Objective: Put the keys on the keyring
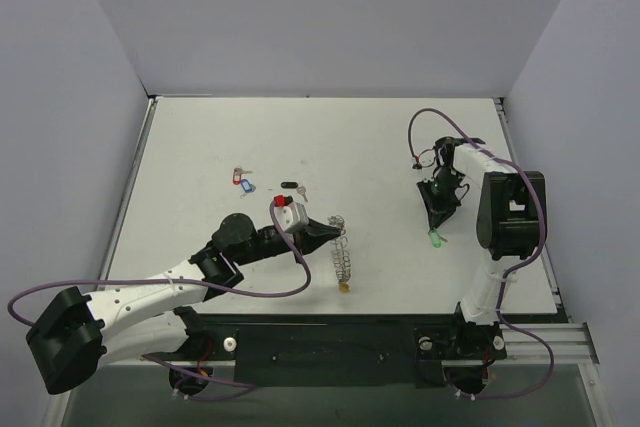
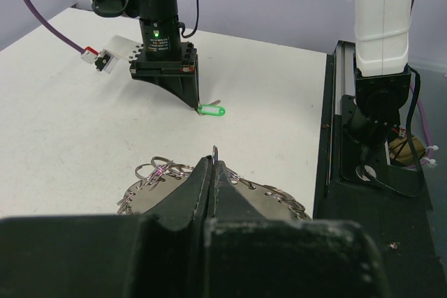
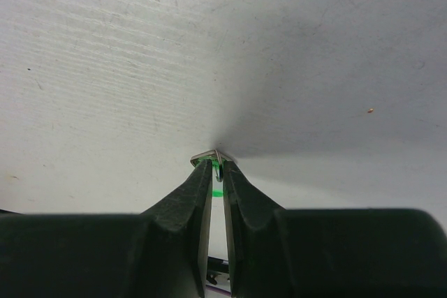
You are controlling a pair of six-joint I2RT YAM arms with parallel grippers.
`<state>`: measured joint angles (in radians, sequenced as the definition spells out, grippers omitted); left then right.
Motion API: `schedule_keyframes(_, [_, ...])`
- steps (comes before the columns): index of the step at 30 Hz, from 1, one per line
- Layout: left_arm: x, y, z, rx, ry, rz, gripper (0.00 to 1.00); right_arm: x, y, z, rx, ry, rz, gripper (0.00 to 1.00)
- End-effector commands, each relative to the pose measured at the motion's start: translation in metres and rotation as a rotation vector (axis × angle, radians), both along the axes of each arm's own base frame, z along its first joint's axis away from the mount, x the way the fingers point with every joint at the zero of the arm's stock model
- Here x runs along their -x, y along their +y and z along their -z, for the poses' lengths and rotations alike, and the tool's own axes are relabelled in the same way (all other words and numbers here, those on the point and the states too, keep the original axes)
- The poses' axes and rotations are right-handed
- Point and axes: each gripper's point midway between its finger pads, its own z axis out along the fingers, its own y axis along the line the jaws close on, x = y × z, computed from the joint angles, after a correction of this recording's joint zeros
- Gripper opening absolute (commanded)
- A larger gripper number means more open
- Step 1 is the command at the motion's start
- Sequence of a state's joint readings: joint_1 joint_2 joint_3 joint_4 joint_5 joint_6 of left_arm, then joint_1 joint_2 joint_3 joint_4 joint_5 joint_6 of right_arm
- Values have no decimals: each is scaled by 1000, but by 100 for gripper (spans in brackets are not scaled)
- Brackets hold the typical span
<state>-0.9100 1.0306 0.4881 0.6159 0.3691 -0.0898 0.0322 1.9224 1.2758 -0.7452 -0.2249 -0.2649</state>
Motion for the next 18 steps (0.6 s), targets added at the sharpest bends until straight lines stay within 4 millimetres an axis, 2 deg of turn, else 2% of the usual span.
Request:
schedule_keyframes(1, [-1, 4, -27, 72, -66, -15, 0, 19, -2, -1, 1, 76, 4, 9])
schedule_keyframes(18, [-1, 4, -27, 70, -67, -18, 0, 20, -2, 0, 2, 87, 4, 7])
